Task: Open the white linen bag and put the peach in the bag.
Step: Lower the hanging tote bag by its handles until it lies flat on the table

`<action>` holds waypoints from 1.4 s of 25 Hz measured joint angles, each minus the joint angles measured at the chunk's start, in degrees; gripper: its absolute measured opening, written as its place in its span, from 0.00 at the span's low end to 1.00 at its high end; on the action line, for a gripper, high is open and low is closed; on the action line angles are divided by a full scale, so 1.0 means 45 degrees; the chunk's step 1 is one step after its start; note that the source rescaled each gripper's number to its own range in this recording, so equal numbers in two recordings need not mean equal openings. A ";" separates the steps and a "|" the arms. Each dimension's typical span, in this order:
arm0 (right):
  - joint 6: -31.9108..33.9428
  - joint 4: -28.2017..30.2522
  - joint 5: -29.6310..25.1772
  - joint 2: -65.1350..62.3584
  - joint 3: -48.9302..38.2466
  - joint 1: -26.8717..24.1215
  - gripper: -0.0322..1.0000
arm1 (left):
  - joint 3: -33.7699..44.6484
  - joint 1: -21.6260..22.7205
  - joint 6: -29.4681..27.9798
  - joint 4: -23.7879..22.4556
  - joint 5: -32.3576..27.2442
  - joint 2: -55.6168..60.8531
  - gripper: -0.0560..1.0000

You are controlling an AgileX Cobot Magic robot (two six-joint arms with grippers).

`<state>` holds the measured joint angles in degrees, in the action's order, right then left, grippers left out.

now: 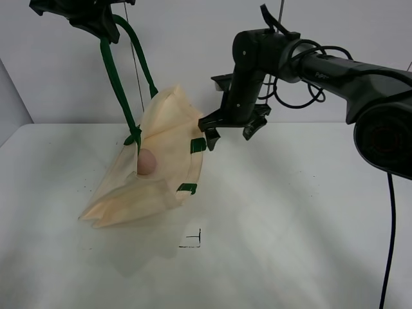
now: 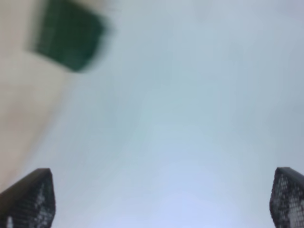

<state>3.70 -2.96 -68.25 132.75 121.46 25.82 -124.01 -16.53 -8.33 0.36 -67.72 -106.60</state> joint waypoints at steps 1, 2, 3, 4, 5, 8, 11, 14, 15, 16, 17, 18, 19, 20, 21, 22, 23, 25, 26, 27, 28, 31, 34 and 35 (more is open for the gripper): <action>0.0000 0.0000 -0.0009 0.0000 0.0000 -0.0340 1.00 | 0.0000 0.0000 0.0000 0.0000 0.0000 0.0000 0.05; 0.0000 0.0030 -0.0025 0.0000 0.0000 -0.0705 1.00 | 0.0000 0.0000 0.0000 0.0000 0.0000 0.0000 0.05; -0.0014 0.0075 -0.0060 0.0000 0.0000 -0.1088 1.00 | 0.0000 0.0000 0.0000 0.0000 0.0000 0.0000 0.05; -0.0060 0.0139 -0.0142 0.0000 0.0000 -0.1428 1.00 | 0.0000 0.0000 0.0000 0.0000 0.0000 0.0000 0.05; -0.0133 0.0245 -0.0224 0.0000 0.0000 -0.1852 1.00 | 0.0000 0.0000 0.0000 0.0000 0.0000 0.0000 0.05; -0.0250 0.0446 -0.0248 0.0000 0.0000 -0.3080 1.00 | 0.0000 0.0000 0.0000 0.0000 0.0000 0.0000 0.05; -0.0249 0.0472 -0.0259 0.0000 0.0000 -0.4077 1.00 | 0.0000 0.0000 0.0000 0.0000 0.0000 0.0000 0.05; -0.0280 0.0472 -0.0259 -0.0145 0.0000 -0.4578 1.00 | 0.0000 0.0000 0.0000 0.0000 0.0000 0.0000 0.05; -0.0340 0.0472 -0.0259 -0.0219 0.0000 -0.4637 1.00 | 0.0000 0.0000 0.0000 0.0000 0.0000 0.0000 0.05; -0.0380 0.0472 -0.0259 -0.0314 0.0000 -0.4725 1.00 | 0.0000 0.0000 0.0000 0.0000 0.0000 0.0000 0.05; -0.0414 0.0472 -0.0263 -0.0411 0.0000 -0.4795 1.00 | 0.0000 0.0000 0.0000 0.0000 0.0000 0.0000 0.05; -0.0439 0.0455 -0.0263 -0.0503 0.0000 -0.4856 1.00 | 0.0000 0.0000 0.0000 0.0000 0.0000 0.0000 0.05; -0.0465 0.0458 -0.0263 -0.0640 -0.0045 -0.4914 1.00 | 0.0000 0.0000 0.0000 0.0000 0.0000 0.0000 0.05; -0.0478 0.0458 -0.0263 -0.0784 -0.0158 -0.4992 1.00 | 0.0000 0.0000 0.0000 0.0000 0.0000 0.0000 0.05; -0.0487 0.0469 -0.0263 -0.0983 -0.0369 -0.5039 1.00 | 0.0000 0.0000 0.0000 0.0000 0.0000 0.0000 0.05; -0.0503 0.0545 -0.0263 -0.1277 -0.0666 -0.5039 1.00 | 0.0000 0.0000 0.0000 0.0000 0.0000 0.0000 0.05; -0.0530 0.0658 -0.0263 -0.1644 -0.0991 -0.5039 1.00 | 0.0000 0.0000 0.0000 0.0000 0.0000 0.0000 0.05; -0.0542 0.0658 -0.0250 -0.2543 -0.2096 -0.5039 1.00 | 0.0000 0.0000 0.0000 0.0000 0.0000 0.0000 0.05; -0.0567 0.0658 -0.0250 -0.3169 -0.2682 -0.5039 1.00 | 0.0000 0.0000 0.0000 0.0000 0.0000 0.0000 0.05; -0.0567 0.0658 -0.0250 -0.3870 -0.3460 -0.5039 1.00 | 0.0000 0.0000 0.0000 0.0000 0.0000 0.0000 0.05; -0.0570 0.0658 -0.0250 -0.4523 -0.4318 -0.5039 1.00 | 0.0000 0.0000 0.0000 0.0000 0.0000 0.0000 0.05; -0.0570 0.0658 -0.0243 -0.7051 -0.6996 -0.5039 1.00 | 0.0000 0.0000 0.0000 0.0000 0.0000 0.0000 0.05; -0.0570 0.0658 -0.0255 -1.0036 -0.9801 -0.5039 1.00 | 0.0000 0.0000 0.0000 0.0000 0.0000 0.0000 0.05; -0.0570 0.0658 -0.0255 -1.0910 -1.0772 -0.5039 1.00 | 0.0000 0.0000 0.0000 0.0000 0.0000 0.0000 0.05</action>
<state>1.13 0.00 -69.39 83.66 72.99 3.15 -124.01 -16.53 -8.33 0.36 -67.72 -106.60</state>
